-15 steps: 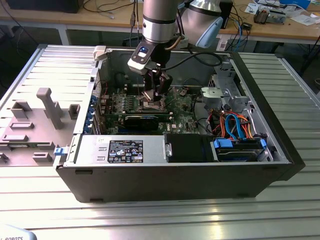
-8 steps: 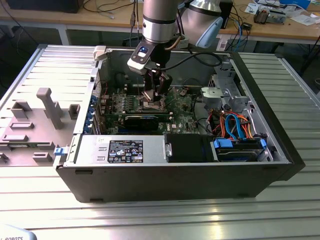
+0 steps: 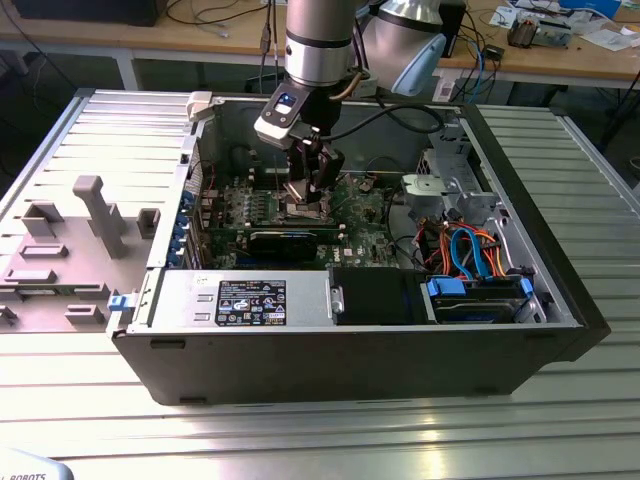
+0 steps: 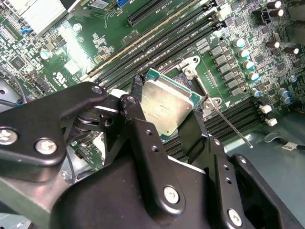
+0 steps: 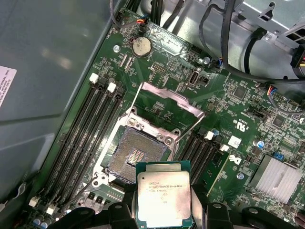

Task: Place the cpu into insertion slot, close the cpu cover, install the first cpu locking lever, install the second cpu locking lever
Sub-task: 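Place the cpu into insertion slot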

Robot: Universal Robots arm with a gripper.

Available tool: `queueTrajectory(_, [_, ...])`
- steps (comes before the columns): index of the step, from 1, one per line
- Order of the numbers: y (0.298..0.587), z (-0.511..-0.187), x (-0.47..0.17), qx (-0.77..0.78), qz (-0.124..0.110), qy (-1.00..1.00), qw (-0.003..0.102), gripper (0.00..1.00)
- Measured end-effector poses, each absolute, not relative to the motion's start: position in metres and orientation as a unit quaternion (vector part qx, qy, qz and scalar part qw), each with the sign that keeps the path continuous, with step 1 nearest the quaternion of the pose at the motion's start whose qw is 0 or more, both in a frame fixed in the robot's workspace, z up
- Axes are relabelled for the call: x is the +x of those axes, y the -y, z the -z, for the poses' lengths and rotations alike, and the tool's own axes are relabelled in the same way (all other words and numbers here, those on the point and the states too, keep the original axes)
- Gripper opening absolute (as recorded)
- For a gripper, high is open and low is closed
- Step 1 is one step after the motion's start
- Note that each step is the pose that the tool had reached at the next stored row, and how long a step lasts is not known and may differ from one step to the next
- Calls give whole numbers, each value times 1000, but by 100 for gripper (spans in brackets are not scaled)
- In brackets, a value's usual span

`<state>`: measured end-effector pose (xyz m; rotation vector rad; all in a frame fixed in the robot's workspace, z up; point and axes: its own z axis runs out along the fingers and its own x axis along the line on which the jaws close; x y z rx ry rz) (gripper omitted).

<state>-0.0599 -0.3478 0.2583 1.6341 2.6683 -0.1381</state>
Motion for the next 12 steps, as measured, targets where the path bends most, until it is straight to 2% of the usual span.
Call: queueTrajectory(12, [348, -258, -60, 527, 44, -849, 5, 55])
